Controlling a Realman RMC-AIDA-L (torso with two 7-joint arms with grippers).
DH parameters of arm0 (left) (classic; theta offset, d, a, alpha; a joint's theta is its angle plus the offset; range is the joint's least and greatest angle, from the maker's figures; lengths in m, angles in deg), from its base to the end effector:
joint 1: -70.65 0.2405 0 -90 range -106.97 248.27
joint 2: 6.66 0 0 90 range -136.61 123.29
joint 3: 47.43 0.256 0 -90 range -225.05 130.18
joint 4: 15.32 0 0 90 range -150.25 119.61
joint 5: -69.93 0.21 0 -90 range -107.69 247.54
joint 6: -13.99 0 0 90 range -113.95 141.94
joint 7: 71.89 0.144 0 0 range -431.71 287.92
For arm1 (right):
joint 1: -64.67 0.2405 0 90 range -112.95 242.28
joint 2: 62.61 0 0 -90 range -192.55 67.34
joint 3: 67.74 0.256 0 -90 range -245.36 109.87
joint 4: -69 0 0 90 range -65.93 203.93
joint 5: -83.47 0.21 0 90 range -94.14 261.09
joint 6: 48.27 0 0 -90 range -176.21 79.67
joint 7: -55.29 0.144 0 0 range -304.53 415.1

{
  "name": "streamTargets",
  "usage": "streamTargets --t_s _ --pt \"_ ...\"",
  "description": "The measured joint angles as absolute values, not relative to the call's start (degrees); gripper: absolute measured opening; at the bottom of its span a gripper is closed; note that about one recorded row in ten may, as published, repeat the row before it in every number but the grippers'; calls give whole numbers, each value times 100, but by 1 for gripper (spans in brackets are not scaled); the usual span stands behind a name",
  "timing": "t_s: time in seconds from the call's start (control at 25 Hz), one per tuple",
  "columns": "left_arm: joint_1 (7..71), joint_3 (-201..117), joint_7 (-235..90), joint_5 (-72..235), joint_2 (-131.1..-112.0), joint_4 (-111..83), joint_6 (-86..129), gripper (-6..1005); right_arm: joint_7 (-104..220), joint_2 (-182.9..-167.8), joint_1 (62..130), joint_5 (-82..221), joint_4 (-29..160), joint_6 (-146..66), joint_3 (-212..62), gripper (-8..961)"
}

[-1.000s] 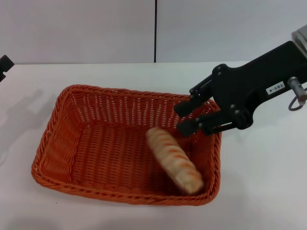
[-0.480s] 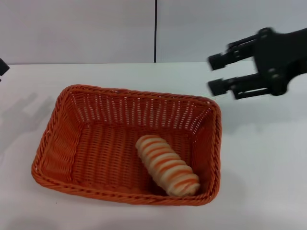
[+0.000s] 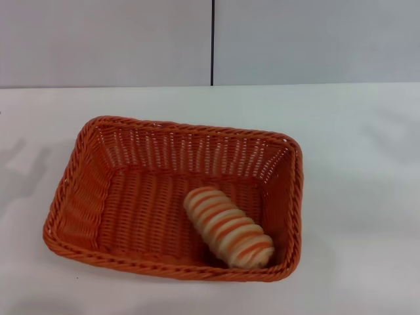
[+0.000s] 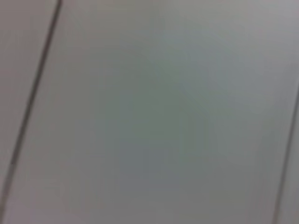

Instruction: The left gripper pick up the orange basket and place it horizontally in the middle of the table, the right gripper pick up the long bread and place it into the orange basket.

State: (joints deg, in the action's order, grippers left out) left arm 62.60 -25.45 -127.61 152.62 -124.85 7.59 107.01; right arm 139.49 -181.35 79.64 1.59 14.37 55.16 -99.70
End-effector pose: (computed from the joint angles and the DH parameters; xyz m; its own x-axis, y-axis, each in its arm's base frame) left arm -0.3729 0.2225 0.0660 0.4852 0.0066 0.8744 0.8010 -0.4045 -0.4414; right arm 0.2653 0.2779 0.1273 0.5244 0.0166 -0.8513 -0.5059 -0.7981 -0.3273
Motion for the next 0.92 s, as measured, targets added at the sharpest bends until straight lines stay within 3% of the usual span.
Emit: streamTargets --t_s 0.44,0.92 --pt "6424 -4381 -10772 15252 -12496 -614 10836 544 9375 -18149 7888 457 5508 5274 -7055 543" --pt "6371 -5305 -10197 15253 -12485 -808 10853 544 8401 -18171 7935 587 6758 5200 -6770 543"
